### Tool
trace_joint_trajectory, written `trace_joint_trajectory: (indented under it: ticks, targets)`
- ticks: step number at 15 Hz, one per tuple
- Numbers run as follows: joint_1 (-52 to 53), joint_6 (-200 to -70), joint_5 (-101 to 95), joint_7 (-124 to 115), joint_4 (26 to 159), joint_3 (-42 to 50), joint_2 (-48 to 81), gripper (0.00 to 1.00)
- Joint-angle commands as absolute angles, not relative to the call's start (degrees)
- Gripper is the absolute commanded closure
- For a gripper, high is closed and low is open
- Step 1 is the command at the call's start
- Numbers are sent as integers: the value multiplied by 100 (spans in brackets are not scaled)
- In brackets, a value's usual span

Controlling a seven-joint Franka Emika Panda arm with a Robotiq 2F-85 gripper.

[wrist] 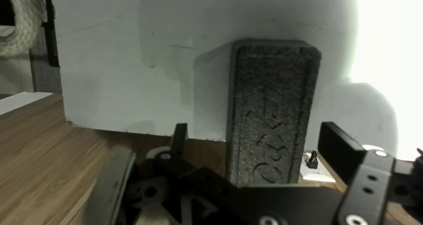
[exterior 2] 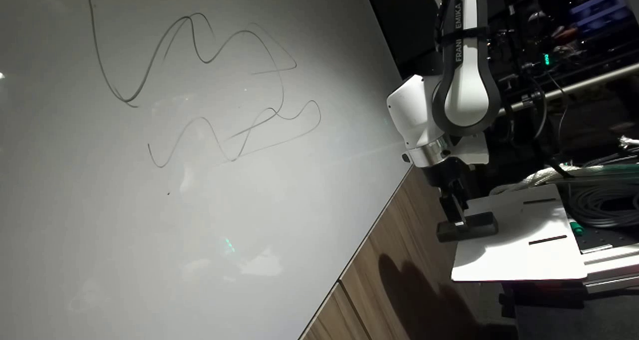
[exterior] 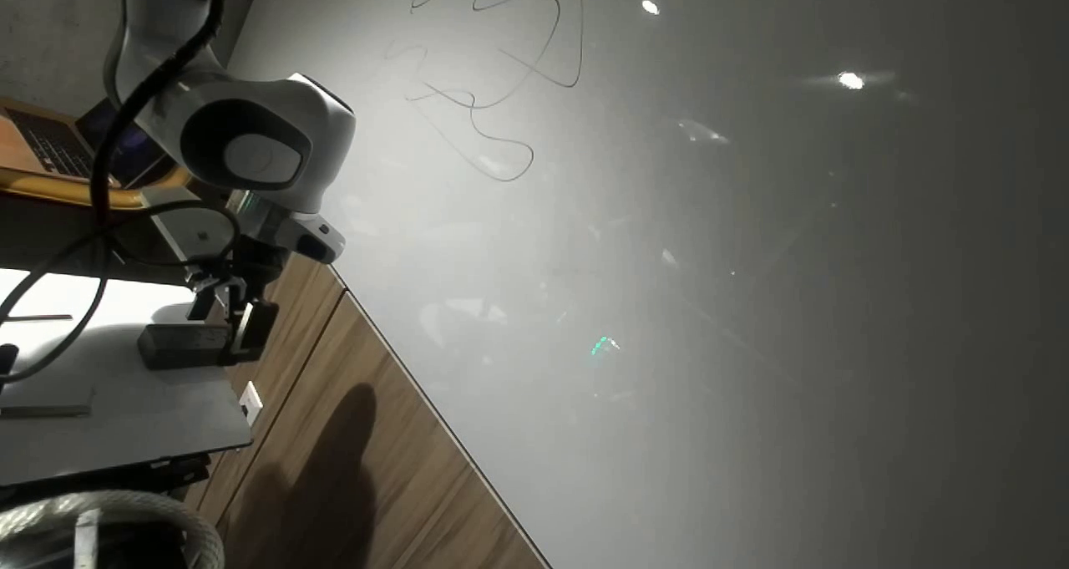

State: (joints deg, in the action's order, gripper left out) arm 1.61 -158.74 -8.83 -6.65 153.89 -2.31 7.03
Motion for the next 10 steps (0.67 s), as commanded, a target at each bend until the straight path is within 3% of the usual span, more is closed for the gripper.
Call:
trace_joint_trajectory:
  ticks: [1,10]
  targets:
    - [272,-15958,-904,-671,15359,-168,740,0]
    - [378,-15936,-876,-847,15731,-210,227,0]
